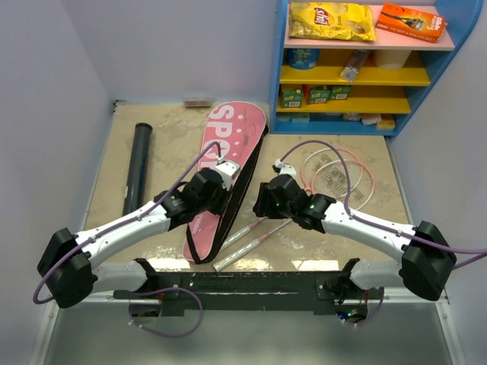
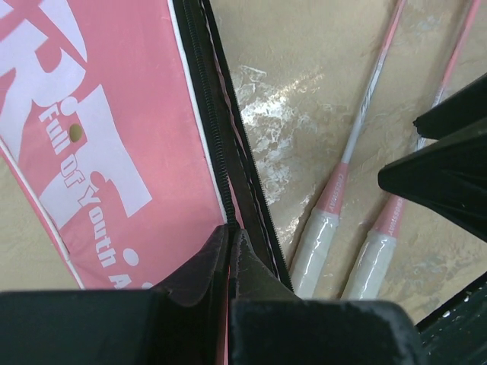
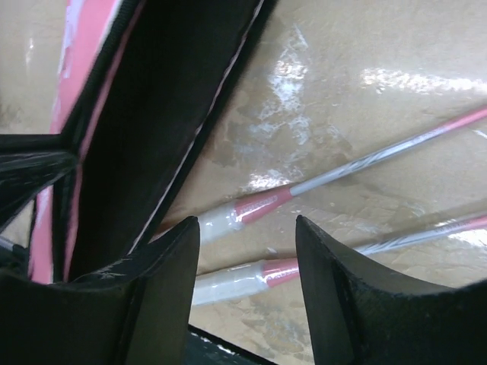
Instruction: Pack up the badminton gear
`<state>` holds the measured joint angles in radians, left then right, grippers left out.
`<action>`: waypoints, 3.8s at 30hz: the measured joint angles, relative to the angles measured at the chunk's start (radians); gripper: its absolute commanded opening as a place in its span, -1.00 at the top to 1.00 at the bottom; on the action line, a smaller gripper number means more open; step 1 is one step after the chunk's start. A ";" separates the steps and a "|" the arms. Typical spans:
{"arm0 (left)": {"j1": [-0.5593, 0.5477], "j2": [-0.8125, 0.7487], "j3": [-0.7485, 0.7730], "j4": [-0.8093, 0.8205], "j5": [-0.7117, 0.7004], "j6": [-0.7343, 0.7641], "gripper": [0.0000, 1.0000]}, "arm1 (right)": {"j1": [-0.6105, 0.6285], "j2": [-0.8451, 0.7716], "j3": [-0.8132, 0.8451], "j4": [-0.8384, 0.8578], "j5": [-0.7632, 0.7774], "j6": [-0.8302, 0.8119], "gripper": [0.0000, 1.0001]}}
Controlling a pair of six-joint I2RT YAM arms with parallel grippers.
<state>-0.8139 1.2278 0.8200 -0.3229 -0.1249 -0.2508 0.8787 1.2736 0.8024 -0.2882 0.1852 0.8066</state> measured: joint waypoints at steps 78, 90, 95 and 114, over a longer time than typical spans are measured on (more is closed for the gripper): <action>0.166 -0.391 -0.115 -0.042 0.066 0.011 1.00 | 0.520 0.024 0.258 -0.900 0.400 0.734 1.00; 0.166 -0.385 -0.118 -0.036 0.074 0.011 1.00 | 0.602 0.234 0.419 -0.826 0.408 0.708 1.00; 0.166 -0.385 -0.132 -0.038 0.093 0.008 1.00 | 0.591 0.305 0.470 -0.762 0.426 0.656 1.00; 0.166 -0.396 -0.163 -0.032 0.211 -0.023 1.00 | 0.145 0.408 0.414 -0.098 0.316 0.153 1.00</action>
<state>-0.6479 0.8318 0.6571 -0.3550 0.0856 -0.2737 1.0237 1.6817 1.2167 -0.3862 0.5011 0.9600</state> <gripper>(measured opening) 0.023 0.052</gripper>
